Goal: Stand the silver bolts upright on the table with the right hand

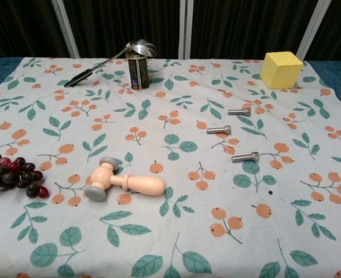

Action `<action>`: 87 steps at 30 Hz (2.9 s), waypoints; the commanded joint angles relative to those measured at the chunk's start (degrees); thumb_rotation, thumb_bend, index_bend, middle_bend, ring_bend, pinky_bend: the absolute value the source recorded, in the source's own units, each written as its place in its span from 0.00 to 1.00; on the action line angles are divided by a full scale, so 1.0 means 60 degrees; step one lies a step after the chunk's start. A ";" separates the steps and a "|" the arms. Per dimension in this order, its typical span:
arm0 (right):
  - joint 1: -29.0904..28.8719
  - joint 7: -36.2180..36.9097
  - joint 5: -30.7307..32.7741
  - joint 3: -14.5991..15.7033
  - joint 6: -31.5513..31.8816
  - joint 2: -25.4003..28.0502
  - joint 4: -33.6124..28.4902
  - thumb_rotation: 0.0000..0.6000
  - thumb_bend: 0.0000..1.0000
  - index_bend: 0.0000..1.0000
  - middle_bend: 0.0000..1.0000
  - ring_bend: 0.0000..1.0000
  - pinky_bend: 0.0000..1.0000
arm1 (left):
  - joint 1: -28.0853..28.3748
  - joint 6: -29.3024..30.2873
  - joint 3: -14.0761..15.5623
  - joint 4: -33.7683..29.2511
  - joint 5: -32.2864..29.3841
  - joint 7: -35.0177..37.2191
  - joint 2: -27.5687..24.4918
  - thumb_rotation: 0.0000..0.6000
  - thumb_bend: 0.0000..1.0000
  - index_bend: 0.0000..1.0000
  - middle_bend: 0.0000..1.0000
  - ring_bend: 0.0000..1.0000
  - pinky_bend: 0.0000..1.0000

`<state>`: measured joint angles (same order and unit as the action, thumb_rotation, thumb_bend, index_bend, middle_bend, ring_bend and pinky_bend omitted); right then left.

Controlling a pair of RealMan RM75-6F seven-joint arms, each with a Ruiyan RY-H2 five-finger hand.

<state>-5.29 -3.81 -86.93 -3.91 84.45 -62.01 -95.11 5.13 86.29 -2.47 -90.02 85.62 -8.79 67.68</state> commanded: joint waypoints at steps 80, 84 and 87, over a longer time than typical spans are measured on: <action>-0.7038 -0.4920 0.3042 -0.0811 -0.5879 -0.6785 0.4763 1.00 0.26 0.47 0.23 0.01 0.00 | -0.0167 -0.0003 0.0072 0.0209 -0.0084 0.0322 0.0071 1.00 0.00 0.23 0.13 0.00 0.00; -0.7070 -0.4839 0.3022 -0.0785 -0.5883 -0.6897 0.4893 1.00 0.27 0.49 0.23 0.01 0.00 | -0.0184 0.0000 0.0079 0.0249 -0.0087 0.0362 0.0075 1.00 0.00 0.23 0.13 0.00 0.00; -0.7074 -0.4793 0.2971 -0.0757 -0.5836 -0.6931 0.4943 1.00 0.28 0.51 0.23 0.01 0.00 | -0.0189 -0.0009 0.0077 0.0276 -0.0100 0.0392 0.0080 1.00 0.00 0.23 0.13 0.00 0.00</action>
<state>-47.73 -32.57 -69.08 -8.47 49.41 -103.58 -65.46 4.00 86.24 -2.00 -88.36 85.02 -6.43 68.16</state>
